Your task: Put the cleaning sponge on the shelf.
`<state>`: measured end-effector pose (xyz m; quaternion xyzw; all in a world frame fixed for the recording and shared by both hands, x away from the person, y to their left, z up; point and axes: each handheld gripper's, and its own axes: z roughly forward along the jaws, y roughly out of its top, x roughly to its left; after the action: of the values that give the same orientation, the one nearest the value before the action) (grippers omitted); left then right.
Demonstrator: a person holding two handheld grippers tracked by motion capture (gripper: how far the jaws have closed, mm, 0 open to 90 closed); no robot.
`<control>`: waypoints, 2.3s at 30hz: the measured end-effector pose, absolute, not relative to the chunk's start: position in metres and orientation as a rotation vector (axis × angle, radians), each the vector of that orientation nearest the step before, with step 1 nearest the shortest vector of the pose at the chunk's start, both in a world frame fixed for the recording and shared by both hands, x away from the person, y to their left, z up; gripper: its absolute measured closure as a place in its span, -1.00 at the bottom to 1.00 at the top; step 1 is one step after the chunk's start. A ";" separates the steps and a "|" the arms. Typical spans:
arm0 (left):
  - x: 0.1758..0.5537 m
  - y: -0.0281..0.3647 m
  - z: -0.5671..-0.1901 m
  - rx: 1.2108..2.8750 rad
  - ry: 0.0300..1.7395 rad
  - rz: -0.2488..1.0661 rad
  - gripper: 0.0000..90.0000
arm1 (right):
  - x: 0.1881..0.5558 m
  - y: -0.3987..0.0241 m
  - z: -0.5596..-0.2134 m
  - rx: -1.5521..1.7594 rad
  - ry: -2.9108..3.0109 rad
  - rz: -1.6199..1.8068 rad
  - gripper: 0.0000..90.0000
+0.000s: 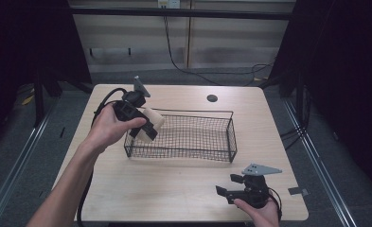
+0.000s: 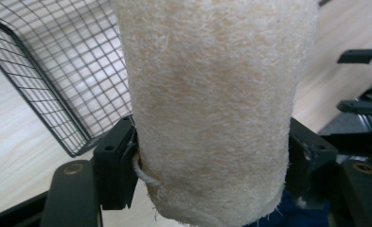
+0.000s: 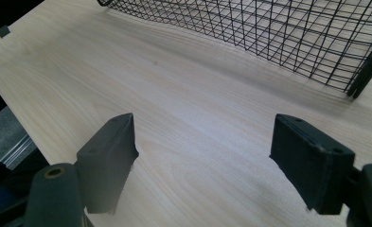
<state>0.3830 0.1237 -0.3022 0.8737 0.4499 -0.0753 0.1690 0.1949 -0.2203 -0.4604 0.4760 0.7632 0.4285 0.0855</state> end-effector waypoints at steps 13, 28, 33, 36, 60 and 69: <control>0.399 0.121 -0.311 2.430 1.447 -0.160 -0.30 | 0.195 -0.221 -0.460 1.419 2.275 1.277 -0.49; 0.412 0.115 -0.331 2.417 1.602 -0.156 -0.30 | 0.195 -0.221 -0.460 1.421 2.280 1.276 -0.49; 0.416 0.115 -0.339 2.418 1.659 -0.152 -0.30 | 0.195 -0.221 -0.461 1.425 2.280 1.272 -0.49; 0.418 0.113 -0.344 2.413 1.684 -0.153 -0.30 | 0.195 -0.221 -0.461 1.423 2.283 1.272 -0.49; 0.432 0.112 -0.383 2.409 1.826 -0.118 -0.30 | 0.194 -0.220 -0.460 1.408 2.292 1.281 -0.49; 0.435 0.117 -0.396 2.385 1.853 -0.153 -0.30 | 0.194 -0.219 -0.461 1.409 2.296 1.283 -0.48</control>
<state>0.4346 0.1174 -0.3956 0.7873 0.6117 -0.0504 0.0589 0.1941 -0.2194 -0.4606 0.4707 0.7670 0.4288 0.0789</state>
